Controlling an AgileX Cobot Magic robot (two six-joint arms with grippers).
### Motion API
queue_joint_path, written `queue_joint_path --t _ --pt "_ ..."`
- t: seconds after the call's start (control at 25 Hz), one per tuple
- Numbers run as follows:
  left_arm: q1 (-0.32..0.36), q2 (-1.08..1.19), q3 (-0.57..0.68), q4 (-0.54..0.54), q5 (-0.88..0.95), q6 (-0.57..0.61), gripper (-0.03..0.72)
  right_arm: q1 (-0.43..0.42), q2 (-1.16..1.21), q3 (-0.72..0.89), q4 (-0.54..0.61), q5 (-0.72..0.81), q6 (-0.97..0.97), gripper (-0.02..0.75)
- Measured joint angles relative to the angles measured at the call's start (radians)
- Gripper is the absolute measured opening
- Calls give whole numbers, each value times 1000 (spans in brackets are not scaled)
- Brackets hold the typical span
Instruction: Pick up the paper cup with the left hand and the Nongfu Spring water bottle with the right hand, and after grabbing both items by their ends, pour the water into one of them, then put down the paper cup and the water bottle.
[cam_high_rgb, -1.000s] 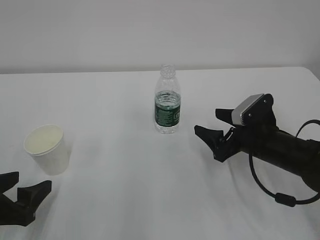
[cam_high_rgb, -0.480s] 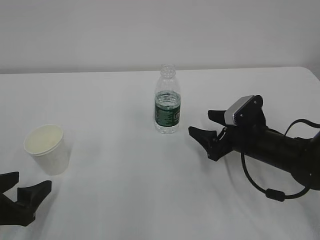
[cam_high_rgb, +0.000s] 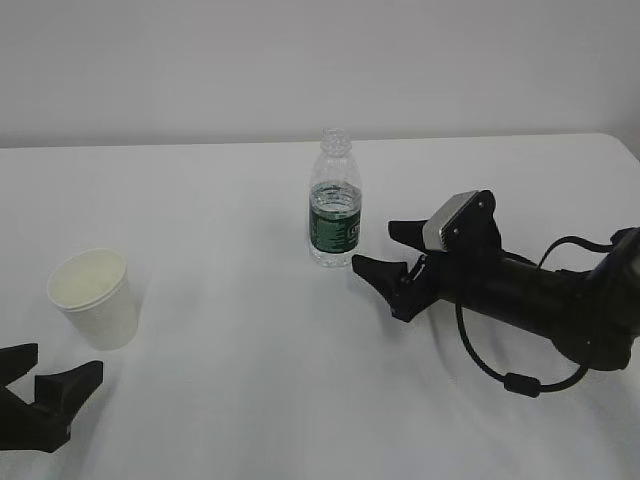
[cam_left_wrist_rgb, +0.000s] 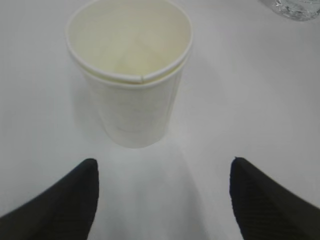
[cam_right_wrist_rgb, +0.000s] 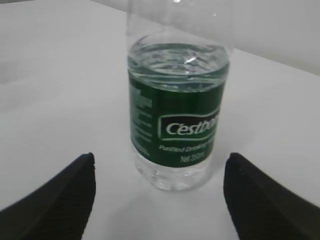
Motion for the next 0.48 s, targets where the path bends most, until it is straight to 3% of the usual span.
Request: queue_joint_path --t 0.48 --pt "0 0 0 0 0 0 587 38 19 -43 53 0 5 607"
